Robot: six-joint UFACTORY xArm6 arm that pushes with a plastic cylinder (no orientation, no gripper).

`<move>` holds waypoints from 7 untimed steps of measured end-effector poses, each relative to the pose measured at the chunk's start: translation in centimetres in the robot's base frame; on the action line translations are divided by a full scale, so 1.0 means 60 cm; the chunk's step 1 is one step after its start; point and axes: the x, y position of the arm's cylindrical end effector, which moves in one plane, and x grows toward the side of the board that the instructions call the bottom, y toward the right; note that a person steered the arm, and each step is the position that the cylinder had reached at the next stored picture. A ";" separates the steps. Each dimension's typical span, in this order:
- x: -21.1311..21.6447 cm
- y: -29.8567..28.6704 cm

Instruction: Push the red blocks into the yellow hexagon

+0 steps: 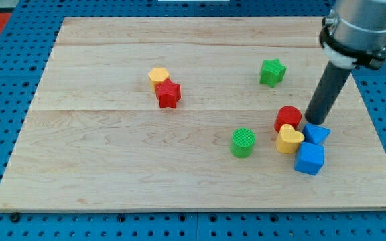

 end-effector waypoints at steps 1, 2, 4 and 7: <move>0.003 -0.139; -0.072 -0.244; -0.117 -0.181; -0.152 -0.270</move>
